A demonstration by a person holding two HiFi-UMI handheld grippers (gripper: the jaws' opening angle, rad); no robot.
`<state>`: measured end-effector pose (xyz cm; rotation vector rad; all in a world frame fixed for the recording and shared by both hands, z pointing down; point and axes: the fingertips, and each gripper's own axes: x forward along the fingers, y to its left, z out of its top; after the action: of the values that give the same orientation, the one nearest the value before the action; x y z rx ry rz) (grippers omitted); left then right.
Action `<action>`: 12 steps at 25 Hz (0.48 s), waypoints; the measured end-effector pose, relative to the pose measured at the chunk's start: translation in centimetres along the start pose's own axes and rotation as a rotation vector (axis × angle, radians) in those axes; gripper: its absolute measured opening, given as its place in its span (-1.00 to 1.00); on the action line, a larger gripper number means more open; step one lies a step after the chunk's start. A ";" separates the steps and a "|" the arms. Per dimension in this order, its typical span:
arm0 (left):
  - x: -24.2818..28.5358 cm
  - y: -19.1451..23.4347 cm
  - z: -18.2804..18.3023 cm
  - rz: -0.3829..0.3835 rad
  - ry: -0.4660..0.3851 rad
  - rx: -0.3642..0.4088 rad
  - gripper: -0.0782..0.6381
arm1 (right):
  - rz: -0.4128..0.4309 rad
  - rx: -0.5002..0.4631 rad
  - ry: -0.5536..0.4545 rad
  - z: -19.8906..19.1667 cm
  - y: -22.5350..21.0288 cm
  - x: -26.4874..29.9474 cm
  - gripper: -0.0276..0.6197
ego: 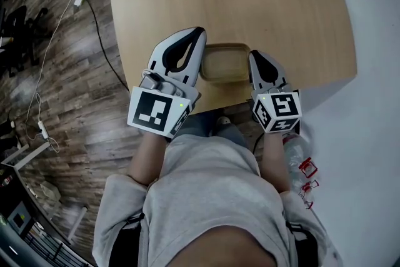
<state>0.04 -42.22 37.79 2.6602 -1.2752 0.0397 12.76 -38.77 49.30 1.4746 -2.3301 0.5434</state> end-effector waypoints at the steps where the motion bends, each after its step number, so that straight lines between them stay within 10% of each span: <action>1: 0.1 0.2 0.0 -0.001 0.002 -0.002 -0.75 | -0.012 0.004 0.010 -0.2 -0.3 0.2 -0.88; 12: -0.3 0.4 -1.0 -0.001 0.018 -0.007 -0.75 | -0.088 0.092 0.140 -5.7 -2.3 0.6 -0.87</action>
<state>-0.44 -42.06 38.79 2.6487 -1.2661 0.0586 15.00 -37.44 54.86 1.5198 -2.1480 0.7144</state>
